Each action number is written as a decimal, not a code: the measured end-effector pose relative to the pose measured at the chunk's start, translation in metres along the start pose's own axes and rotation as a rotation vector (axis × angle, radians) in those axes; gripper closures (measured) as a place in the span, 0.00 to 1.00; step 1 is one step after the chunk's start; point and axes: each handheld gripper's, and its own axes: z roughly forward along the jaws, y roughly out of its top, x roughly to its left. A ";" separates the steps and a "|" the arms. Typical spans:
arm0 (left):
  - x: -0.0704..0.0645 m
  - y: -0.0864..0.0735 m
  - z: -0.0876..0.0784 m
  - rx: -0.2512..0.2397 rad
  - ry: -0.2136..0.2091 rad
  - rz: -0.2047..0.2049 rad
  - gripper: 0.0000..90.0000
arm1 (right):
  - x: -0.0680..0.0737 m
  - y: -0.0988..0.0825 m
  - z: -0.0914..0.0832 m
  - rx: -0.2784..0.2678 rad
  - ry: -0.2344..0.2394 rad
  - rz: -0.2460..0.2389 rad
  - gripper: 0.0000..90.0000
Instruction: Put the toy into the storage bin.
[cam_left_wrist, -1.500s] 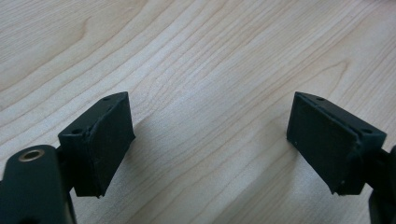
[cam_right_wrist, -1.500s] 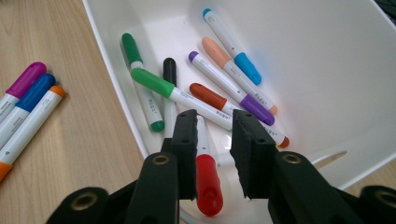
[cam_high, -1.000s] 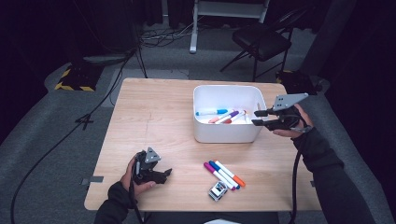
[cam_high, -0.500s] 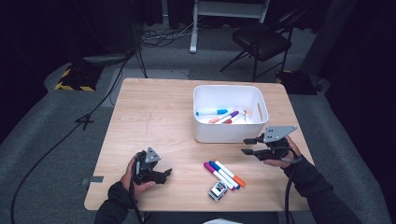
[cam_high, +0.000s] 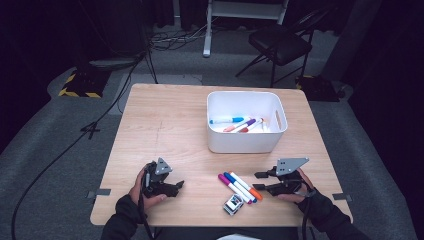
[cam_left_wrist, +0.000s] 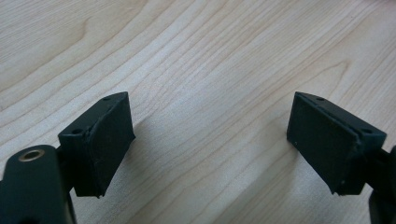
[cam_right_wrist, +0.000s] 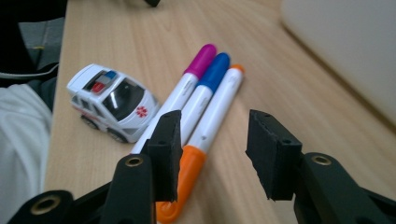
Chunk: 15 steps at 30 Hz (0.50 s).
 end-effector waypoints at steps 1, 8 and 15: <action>0.000 0.000 0.000 0.000 0.000 0.000 0.17 | 0.002 -0.001 0.002 0.013 0.011 0.005 0.62; 0.000 0.000 0.000 0.000 0.001 0.001 0.17 | 0.005 -0.008 0.016 0.065 0.007 -0.008 0.62; 0.000 0.000 0.000 0.000 0.000 0.001 0.17 | -0.004 -0.018 0.018 0.078 -0.030 0.000 0.64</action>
